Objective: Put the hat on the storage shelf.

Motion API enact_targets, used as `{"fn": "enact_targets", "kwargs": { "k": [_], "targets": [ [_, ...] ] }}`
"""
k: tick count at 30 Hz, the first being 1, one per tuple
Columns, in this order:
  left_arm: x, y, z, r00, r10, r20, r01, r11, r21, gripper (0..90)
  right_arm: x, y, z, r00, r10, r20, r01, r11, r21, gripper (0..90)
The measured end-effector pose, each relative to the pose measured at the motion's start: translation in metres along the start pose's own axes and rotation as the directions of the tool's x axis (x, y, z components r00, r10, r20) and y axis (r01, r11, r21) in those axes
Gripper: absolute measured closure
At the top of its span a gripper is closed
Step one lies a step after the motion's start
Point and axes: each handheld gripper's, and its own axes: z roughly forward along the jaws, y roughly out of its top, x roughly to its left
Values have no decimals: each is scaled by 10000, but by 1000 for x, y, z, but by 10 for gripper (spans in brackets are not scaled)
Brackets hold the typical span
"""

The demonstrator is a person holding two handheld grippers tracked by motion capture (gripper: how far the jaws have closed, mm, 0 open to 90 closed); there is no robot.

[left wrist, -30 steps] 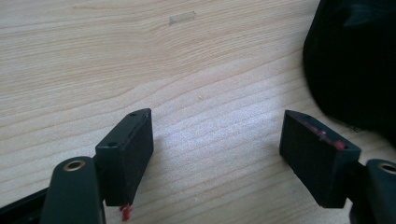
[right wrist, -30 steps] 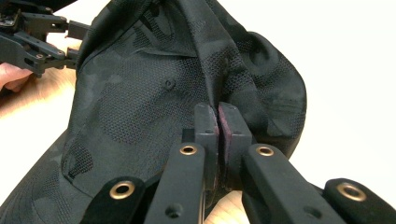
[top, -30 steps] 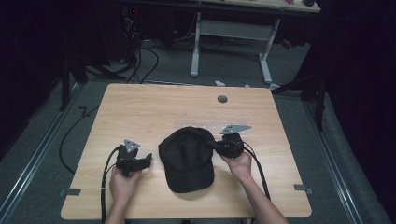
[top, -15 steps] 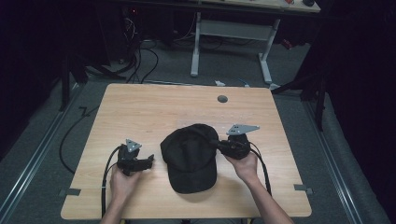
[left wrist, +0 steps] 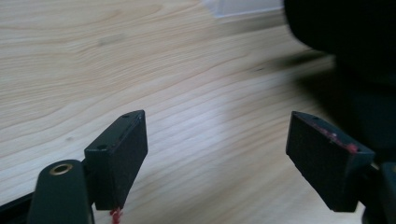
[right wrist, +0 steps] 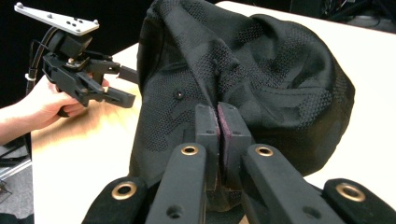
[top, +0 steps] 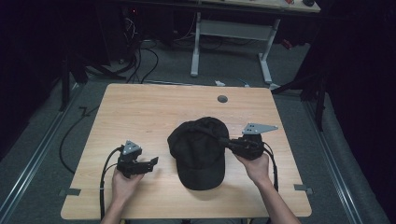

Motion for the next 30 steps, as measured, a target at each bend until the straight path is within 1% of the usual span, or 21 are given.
{"fn": "enact_targets", "kwargs": {
  "k": [3,7,8,11,12,13,14,15,17,18,20,22,24,25,27,30],
  "targets": [
    [-10,1,-5,9981,-270,562,262,9996,146,197,3,4,-9,9997,-222,41,223,9997,-128,885],
    [-22,0,-9,9926,-272,1183,216,9986,488,182,5,8,-19,9991,-408,96,410,9988,-256,885],
    [-25,0,-9,9908,-318,1317,247,9982,551,178,5,9,-21,9990,-422,120,425,9987,-271,885],
    [-33,0,-10,9853,-290,1681,171,9973,716,168,5,10,-27,9989,-447,158,453,9983,-368,885],
    [-36,0,-10,9835,-327,1779,191,9968,776,166,5,10,-28,9989,-448,140,453,9981,-410,885],
    [-36,0,-10,9835,-327,1779,191,9968,776,164,5,10,-30,9989,-454,140,460,9979,-447,885],
    [-40,-1,-9,9794,-364,1987,188,9958,897,162,5,11,-31,9989,-461,127,467,9977,-489,885],
    [-42,-1,-9,9776,-440,2057,254,9954,924,162,6,11,-33,9987,-487,119,493,9974,-524,885],
    [-47,-2,-8,9729,-462,2266,223,9940,1073,161,6,12,-35,9987,-511,74,515,9968,-613,885],
    [-49,-2,-8,9700,-478,2383,210,9933,1136,160,6,12,-36,9985,-544,57,547,9963,-656,885],
    [-53,-3,-8,9632,-656,2606,340,9917,1242,160,7,13,-38,9985,-546,13,545,9959,-726,885],
    [-56,-4,-8,9588,-663,2763,286,9900,1382,160,7,13,-39,9984,-563,-32,559,9954,-781,884],
    [-60,-5,-6,9563,-618,2858,187,9883,1513,158,7,14,-41,9982,-594,-91,584,9948,-838,885],
    [-60,-5,-6,9563,-618,2858,187,9883,1513,158,8,14,-41,9981,-596,-128,582,9944,-883,885],
    [-66,-6,-4,9501,-604,3060,76,9853,1709,158,9,14,-42,9978,-631,-178,612,9937,-935,884],
    [-72,-6,0,9441,-688,3224,64,9816,1907,160,10,15,-43,9971,-714,-281,681,9922,-1046,884]
  ]
}}
